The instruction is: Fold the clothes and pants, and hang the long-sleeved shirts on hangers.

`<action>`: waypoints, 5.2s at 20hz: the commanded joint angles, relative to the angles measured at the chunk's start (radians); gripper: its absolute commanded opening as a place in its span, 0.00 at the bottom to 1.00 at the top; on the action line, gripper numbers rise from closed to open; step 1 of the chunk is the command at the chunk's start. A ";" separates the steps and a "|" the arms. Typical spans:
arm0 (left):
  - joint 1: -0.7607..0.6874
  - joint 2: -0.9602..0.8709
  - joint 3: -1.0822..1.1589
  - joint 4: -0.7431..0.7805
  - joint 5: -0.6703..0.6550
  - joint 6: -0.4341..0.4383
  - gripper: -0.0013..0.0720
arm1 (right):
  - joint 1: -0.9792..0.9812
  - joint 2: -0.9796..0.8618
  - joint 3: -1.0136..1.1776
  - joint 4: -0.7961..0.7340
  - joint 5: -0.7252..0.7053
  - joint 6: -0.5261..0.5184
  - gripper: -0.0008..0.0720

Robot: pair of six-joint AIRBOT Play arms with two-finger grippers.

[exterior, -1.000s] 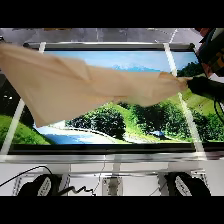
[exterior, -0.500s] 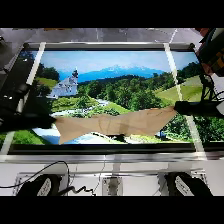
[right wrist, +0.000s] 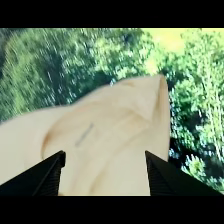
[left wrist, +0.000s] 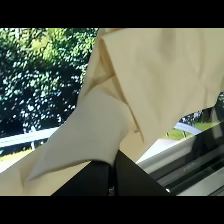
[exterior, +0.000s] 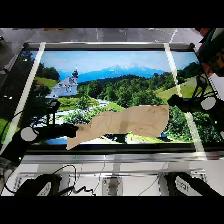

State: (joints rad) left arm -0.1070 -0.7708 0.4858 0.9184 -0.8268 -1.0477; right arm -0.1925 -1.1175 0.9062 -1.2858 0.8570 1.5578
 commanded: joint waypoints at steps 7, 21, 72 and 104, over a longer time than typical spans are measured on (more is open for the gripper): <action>-0.035 -0.002 -0.012 -0.008 0.061 0.000 0.04 | 0.000 -0.026 -0.216 0.338 0.225 -0.402 0.63; -0.035 -0.002 -0.012 -0.007 0.061 0.000 0.04 | 0.000 -0.181 -0.303 0.650 0.002 -0.527 0.53; 0.241 0.546 -0.219 -0.049 -0.096 -0.229 0.04 | 0.052 -0.296 0.325 0.154 -0.076 0.031 0.86; 0.241 0.522 -0.067 -0.052 0.510 -0.224 0.04 | -0.080 -0.051 0.113 0.513 0.099 -0.417 0.03</action>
State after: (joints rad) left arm 0.1333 -0.2481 0.3500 0.8608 -0.5209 -1.2716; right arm -0.2352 -1.3079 0.9340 -0.7185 0.8845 1.1156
